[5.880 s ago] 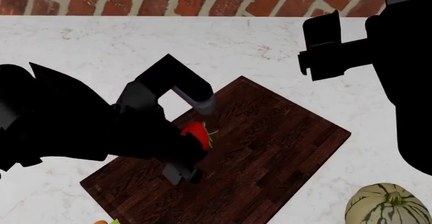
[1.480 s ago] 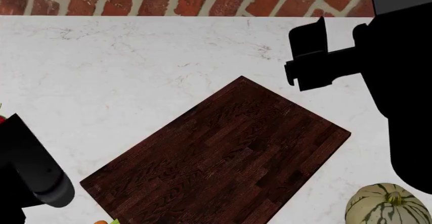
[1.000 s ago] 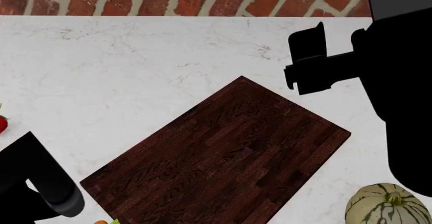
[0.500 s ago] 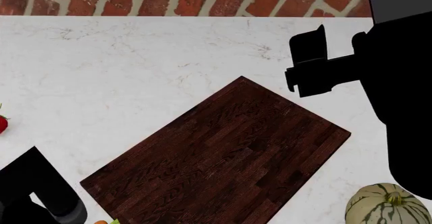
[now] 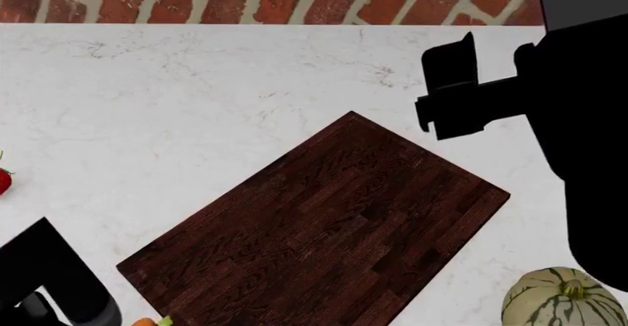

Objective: Clear the non-vegetable object off the cutting board and place the vegetables onto it.

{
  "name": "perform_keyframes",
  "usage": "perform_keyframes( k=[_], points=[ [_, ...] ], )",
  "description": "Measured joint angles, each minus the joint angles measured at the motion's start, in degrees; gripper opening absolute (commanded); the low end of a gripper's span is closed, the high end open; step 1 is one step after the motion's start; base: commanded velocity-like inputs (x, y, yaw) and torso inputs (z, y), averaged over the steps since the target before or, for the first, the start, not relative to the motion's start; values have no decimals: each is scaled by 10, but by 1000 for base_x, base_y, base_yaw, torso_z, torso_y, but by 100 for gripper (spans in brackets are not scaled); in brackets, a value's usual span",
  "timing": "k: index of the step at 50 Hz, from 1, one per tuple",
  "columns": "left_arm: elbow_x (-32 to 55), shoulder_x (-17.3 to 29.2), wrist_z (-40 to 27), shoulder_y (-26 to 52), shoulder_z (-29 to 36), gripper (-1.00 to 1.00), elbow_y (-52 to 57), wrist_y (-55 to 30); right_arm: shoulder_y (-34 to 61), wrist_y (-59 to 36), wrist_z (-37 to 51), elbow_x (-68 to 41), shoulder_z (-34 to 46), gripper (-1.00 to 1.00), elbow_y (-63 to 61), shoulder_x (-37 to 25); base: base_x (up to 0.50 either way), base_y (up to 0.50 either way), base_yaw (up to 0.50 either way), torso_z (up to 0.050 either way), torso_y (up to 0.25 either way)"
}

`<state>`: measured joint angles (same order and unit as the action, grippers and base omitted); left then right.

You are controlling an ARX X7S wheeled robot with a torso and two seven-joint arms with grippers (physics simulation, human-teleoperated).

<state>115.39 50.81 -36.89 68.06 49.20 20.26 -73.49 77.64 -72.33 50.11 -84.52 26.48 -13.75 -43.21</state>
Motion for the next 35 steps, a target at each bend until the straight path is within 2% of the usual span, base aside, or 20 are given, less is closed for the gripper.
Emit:
perform_keyframes(
  k=[22, 28, 35],
  points=[
    [144, 6, -80, 140, 28, -100, 2, -13, 20, -5, 9, -14, 2, 100, 1, -3, 0, 0, 0, 0, 0],
    [136, -10, -73, 177, 25, -100, -33, -31, 23, -4, 6, -12, 5, 100, 3, -2, 0, 0, 0, 0, 0],
    [88, -40, -36, 206, 12, -100, -93, -54, 21, 0, 3, -10, 7, 100, 3, -2, 0, 0, 0, 0, 0]
  ],
)
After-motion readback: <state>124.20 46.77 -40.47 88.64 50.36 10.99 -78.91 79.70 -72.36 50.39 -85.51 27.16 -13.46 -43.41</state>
